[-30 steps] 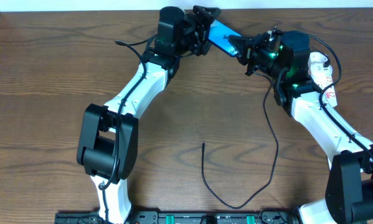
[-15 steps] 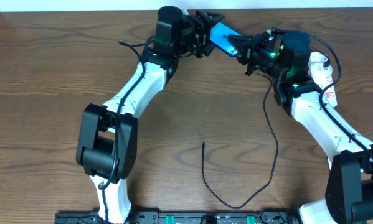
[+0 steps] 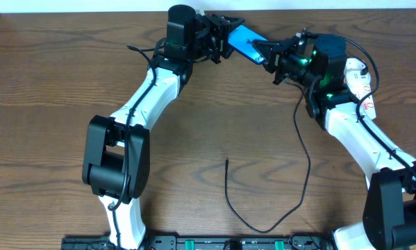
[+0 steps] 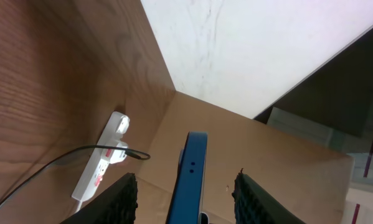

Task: Plug charger to phone and switch on socket

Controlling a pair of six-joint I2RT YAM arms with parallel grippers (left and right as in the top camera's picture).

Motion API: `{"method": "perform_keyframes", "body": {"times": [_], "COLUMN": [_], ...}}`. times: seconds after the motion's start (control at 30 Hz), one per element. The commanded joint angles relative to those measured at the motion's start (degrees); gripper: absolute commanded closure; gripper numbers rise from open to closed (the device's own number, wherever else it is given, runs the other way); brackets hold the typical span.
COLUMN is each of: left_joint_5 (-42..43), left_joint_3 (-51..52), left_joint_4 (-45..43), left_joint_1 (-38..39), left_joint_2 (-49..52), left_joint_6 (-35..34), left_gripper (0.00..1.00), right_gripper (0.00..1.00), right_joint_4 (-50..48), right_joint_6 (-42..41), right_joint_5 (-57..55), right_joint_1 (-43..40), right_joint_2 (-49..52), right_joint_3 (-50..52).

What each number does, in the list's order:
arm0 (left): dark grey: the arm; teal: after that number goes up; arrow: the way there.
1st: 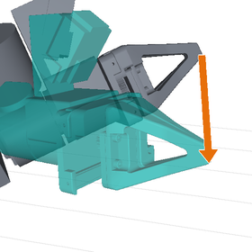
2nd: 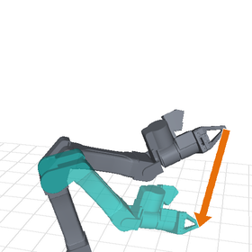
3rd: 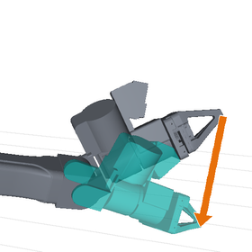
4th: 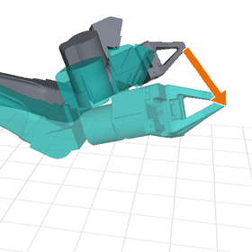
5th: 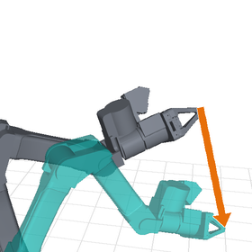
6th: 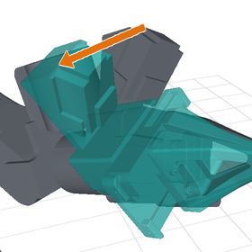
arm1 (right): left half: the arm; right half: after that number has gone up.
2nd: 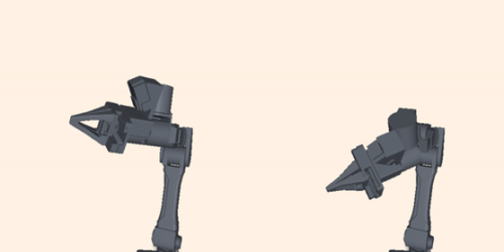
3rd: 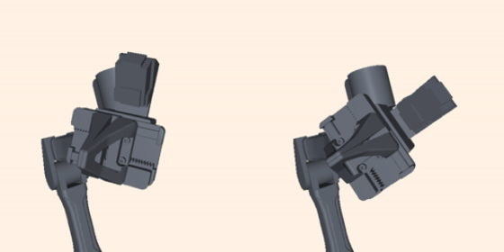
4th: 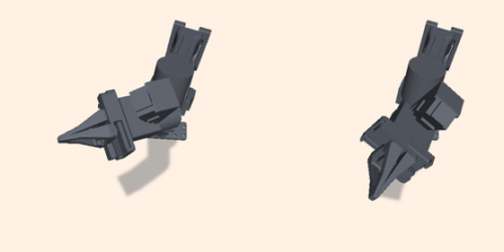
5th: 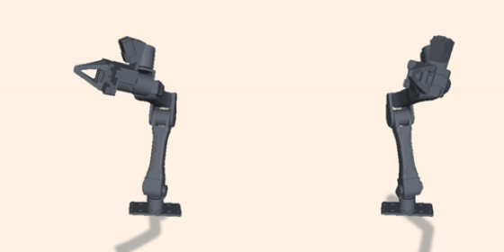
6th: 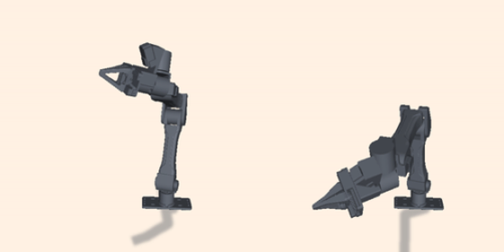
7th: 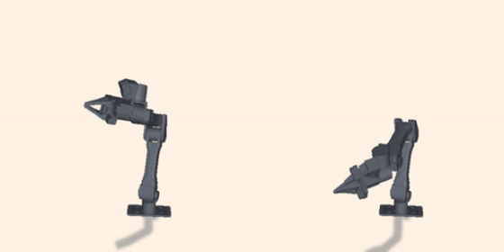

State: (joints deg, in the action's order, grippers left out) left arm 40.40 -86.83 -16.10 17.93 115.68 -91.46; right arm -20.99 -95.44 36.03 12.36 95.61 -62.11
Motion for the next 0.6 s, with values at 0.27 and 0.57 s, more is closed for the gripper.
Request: {"method": "perform_keyframes", "body": {"times": [0.27, 0.57], "left_joint_5": [-0.8, -1.0], "left_joint_3": [-0.4, -0.4], "left_joint_4": [-0.3, -0.2], "left_joint_1": [0.2, 0.5], "left_joint_2": [-1.9, -1.9], "left_joint_6": [1.0, 2.8], "left_gripper": [0.80, 0.92], "right_gripper": [0.99, 0.99], "right_joint_4": [-1.0, -1.0], "right_joint_6": [0.7, 0.7], "right_joint_5": [5.9, 5.9], "right_joint_1": [1.6, 2.2], "right_joint_2": [-0.8, -0.8], "right_joint_3": [-1.3, -1.3]}}
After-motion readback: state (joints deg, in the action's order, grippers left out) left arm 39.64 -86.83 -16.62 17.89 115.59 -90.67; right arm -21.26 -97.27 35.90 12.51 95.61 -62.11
